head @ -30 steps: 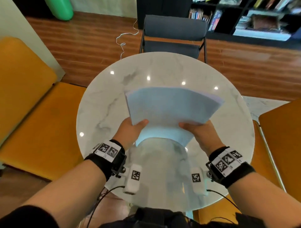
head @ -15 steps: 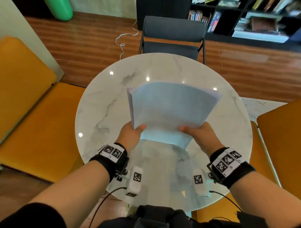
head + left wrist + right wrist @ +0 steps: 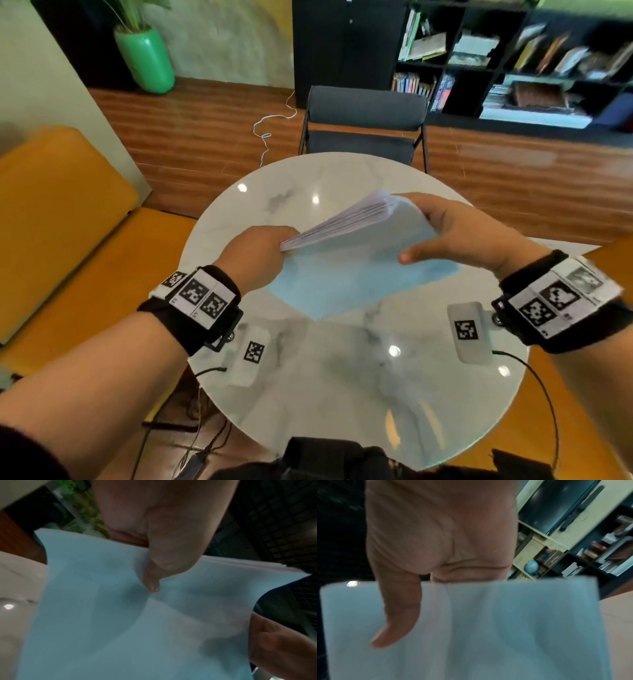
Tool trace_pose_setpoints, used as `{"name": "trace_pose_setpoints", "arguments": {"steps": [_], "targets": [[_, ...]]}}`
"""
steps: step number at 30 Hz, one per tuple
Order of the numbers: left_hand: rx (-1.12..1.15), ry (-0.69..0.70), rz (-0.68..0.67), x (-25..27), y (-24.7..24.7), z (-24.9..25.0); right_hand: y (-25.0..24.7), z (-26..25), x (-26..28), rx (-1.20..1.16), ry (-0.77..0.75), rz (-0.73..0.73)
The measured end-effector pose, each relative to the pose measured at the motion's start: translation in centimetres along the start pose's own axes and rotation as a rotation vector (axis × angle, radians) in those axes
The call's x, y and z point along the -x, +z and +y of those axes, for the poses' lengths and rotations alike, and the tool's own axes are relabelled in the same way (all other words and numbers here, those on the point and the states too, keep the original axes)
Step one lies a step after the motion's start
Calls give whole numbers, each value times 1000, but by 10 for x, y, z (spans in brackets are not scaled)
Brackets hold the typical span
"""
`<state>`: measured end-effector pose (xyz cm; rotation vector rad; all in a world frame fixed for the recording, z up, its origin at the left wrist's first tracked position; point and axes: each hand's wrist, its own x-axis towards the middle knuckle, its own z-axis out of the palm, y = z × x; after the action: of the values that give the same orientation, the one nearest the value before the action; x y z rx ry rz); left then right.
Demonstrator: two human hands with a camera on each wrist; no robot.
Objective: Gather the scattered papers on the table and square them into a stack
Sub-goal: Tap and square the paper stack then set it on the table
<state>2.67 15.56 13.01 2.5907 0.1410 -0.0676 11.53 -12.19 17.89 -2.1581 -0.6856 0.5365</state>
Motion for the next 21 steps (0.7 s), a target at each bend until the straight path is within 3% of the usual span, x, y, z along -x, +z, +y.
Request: {"name": "trace_pose_setpoints", "arguments": {"steps": [3, 5, 7, 10, 12, 13, 15, 17, 19, 21], "targets": [[-81, -1, -110, 0, -6, 9, 14, 5, -1, 63, 29, 214], [-133, 44, -155, 2, -9, 12, 17, 7, 7, -33, 27, 252], [-122, 94, -108, 10, -19, 5, 22, 1, 10, -136, -37, 264], [87, 49, 111, 10, -24, -5, 20, 11, 13, -256, -55, 347], [231, -52, 324, 13, -27, -16, 14, 21, 15, -476, -17, 386], [325, -114, 350, 15, -28, -22, 12, 25, 16, -590, -26, 389], [718, -188, 192, 18, -27, -36, 10, 33, 15, -764, -43, 382], [1158, -127, -100, 21, -20, -46, 12, 41, 14, -858, -23, 345], [1381, -128, -283, 27, -16, -42, 17, 49, 14, -900, 23, 292], [1466, -170, -340, 31, -10, -38, 25, 57, 14, -911, 92, 228]]}}
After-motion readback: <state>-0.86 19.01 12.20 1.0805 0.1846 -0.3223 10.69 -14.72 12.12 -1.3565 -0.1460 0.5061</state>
